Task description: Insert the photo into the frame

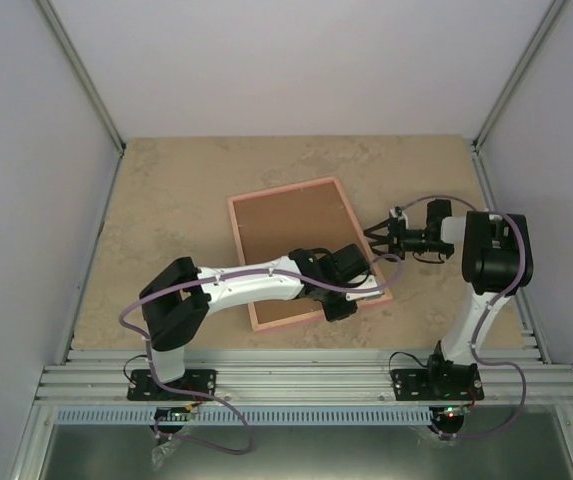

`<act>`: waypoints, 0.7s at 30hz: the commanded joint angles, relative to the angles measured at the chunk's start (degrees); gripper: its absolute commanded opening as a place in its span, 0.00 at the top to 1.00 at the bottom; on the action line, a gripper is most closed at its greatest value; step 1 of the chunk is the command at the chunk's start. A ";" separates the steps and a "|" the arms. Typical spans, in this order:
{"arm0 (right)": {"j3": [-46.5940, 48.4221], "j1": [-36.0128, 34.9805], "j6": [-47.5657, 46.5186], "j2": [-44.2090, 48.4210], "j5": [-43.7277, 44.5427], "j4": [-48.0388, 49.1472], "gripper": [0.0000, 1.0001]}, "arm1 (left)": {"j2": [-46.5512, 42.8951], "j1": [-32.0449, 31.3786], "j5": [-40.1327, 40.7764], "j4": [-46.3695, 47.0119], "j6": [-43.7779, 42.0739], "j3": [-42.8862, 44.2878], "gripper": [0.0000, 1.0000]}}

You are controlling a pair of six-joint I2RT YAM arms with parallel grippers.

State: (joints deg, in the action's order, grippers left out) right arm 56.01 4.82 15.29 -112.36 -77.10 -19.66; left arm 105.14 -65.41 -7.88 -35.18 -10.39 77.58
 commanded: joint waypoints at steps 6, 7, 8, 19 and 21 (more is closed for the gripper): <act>1.20 -3.30 2.33 -3.21 -3.15 0.15 0.27 | -5.04 -1.49 0.75 5.63 -3.28 0.25 1.00; 1.19 -3.59 2.42 -3.36 -3.58 0.42 0.31 | -5.11 -1.62 0.80 5.72 -3.55 0.21 1.00; 0.90 -3.85 3.23 -3.52 -4.26 1.30 0.34 | -5.06 -1.74 1.02 5.62 -3.72 0.35 1.00; 2.55 -4.18 4.03 -2.25 -6.66 1.09 0.88 | -7.22 -1.96 7.46 5.52 -6.69 -1.53 0.99; 2.65 -4.13 4.42 -1.34 -6.81 1.28 0.95 | -8.35 -1.98 9.62 5.26 -7.76 -1.79 0.87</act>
State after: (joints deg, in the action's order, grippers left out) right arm 57.45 0.67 20.08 -116.09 -80.99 -19.20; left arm 102.13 -66.85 -4.36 -33.76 -13.32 75.96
